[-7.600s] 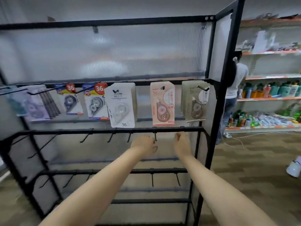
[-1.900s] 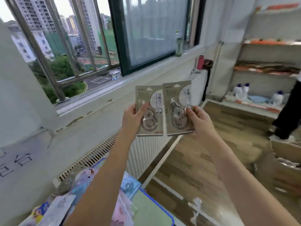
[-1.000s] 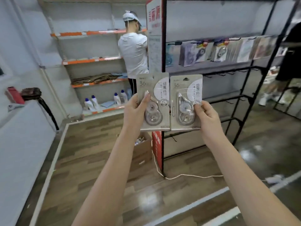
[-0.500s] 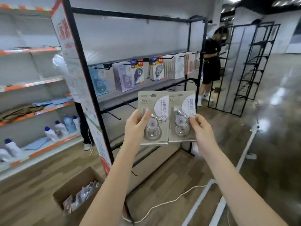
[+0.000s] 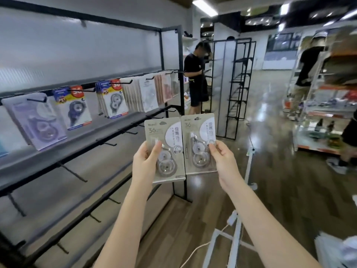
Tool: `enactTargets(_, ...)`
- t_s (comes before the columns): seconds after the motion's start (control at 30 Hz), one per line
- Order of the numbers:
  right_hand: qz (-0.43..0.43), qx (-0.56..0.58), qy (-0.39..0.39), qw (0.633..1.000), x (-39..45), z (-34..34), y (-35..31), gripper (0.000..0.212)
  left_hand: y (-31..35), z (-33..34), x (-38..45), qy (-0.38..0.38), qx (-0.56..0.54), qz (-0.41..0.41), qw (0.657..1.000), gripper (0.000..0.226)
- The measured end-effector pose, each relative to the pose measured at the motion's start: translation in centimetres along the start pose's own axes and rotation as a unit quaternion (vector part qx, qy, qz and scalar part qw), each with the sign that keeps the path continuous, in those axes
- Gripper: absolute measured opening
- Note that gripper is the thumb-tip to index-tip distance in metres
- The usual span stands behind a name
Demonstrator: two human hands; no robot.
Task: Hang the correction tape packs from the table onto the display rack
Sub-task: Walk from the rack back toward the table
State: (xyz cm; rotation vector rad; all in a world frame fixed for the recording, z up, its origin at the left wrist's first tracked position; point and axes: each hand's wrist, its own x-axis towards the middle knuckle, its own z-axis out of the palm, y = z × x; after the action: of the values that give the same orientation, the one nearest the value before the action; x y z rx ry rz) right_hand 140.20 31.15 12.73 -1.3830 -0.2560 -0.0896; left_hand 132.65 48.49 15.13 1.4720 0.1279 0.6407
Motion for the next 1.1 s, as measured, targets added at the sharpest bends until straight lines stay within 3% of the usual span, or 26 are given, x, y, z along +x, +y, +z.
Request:
enactTargets(0.4,-0.016,0.005,-0.033,0.999,21.1,-6.8,1.9,0.019,-4.7,14.5,15.2,0.029,-0.010,0.024,0.999,0.013)
enactTargets(0.53,-0.006,-0.002,-0.035,0.999,27.0,-7.6,3.8,0.034,-6.3,17.1,19.5,0.037,0.004,0.042,0.998,0.011)
enactTargets(0.7,-0.009,0.010,-0.031,0.999,34.3,-7.7,5.2,0.018,-8.8,19.8,26.3,0.050,0.000,0.064,0.997,0.016)
enactTargets(1.1,-0.009,0.022,-0.103,0.994,54.3,-4.5,8.0,0.017,-12.8,24.9,46.8,0.118,0.030,0.114,0.986,0.007)
